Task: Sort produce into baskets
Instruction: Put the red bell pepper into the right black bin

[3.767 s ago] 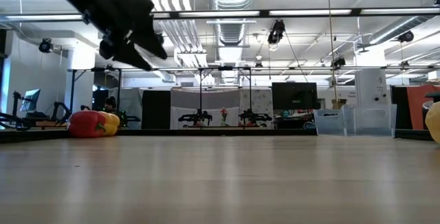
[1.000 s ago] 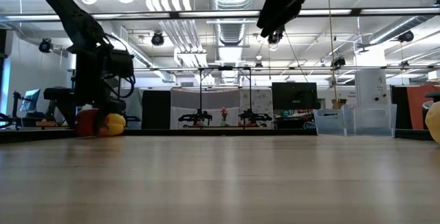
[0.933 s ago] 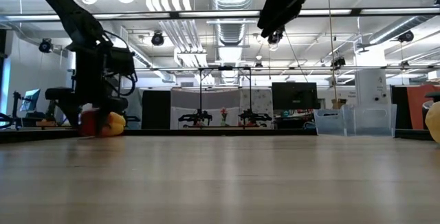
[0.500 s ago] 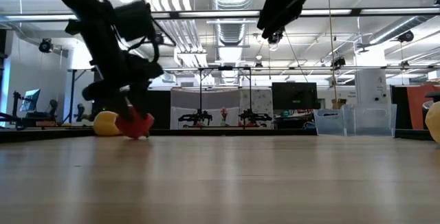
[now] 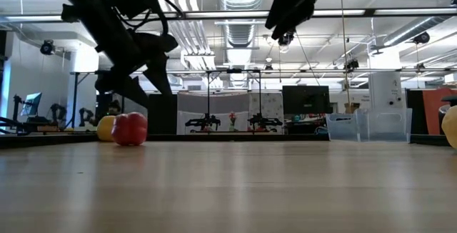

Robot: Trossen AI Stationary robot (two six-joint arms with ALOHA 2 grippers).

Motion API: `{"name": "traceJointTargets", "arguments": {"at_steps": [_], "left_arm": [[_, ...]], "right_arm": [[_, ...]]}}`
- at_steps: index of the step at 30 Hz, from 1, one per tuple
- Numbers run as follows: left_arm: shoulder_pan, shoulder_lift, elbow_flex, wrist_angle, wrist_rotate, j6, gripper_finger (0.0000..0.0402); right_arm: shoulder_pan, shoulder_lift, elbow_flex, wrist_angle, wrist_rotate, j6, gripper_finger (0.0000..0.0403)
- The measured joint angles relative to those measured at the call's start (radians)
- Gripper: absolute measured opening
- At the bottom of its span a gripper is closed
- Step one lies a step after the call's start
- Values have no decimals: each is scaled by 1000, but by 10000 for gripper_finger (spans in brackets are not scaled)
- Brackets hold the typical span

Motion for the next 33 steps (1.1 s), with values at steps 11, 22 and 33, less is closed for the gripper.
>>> {"name": "traceJointTargets", "arguments": {"at_steps": [11, 22, 33], "left_arm": [[173, -82, 0, -198, -49, -53, 336], [342, -50, -16, -216, -103, -100, 326], [313, 129, -19, 219, 97, -105, 326]], "right_arm": [[-3, 5, -2, 3, -1, 15, 364], [-4, 32, -5, 8, -27, 31, 364], [-4, 60, -8, 5, -50, 15, 364]]}}
